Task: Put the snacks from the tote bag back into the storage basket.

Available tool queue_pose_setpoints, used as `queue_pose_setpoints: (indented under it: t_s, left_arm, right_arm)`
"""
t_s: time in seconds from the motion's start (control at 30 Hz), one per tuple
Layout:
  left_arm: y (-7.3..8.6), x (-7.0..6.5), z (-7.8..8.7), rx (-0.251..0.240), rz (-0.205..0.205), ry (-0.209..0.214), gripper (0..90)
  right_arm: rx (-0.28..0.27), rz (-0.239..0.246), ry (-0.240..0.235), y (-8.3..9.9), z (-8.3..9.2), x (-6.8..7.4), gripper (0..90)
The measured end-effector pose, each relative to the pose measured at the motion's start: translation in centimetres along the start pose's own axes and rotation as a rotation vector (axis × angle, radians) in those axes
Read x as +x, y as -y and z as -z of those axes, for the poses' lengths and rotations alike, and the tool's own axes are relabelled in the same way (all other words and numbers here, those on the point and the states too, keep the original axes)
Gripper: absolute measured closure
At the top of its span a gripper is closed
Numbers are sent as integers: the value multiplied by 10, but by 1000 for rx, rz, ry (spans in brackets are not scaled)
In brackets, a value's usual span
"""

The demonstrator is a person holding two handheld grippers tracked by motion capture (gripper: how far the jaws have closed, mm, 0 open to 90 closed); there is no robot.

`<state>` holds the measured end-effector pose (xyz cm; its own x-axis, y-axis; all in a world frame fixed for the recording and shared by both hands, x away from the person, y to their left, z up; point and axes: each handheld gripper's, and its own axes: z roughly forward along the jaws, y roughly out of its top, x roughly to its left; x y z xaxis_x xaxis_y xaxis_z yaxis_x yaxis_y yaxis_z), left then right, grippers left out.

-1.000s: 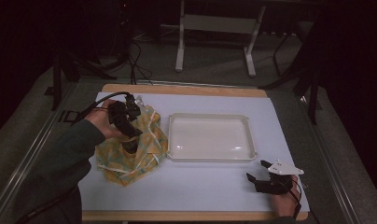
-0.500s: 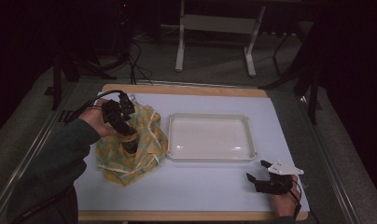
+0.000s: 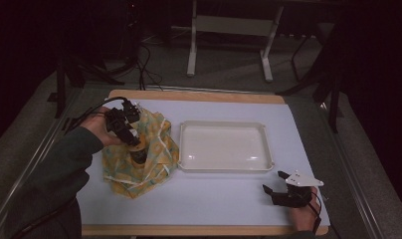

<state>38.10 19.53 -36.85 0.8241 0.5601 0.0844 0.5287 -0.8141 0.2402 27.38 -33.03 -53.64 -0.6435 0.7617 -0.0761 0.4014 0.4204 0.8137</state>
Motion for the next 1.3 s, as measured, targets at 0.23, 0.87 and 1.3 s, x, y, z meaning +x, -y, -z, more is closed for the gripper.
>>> queue_pose_setpoints:
  t_s: [0.23, 0.87, 1.3]
  left_arm:
    - [0, 1, 2, 16, 26, 20, 534]
    - [-1, 1, 6, 5, 24, 31, 588]
    - [-6, -5, 9, 30, -40, 30, 590]
  right_arm:
    - [1, 2, 1, 0, 0, 0, 194]
    - [5, 3, 1, 0, 0, 0, 194]
    - [0, 3, 0, 0, 0, 0, 195]
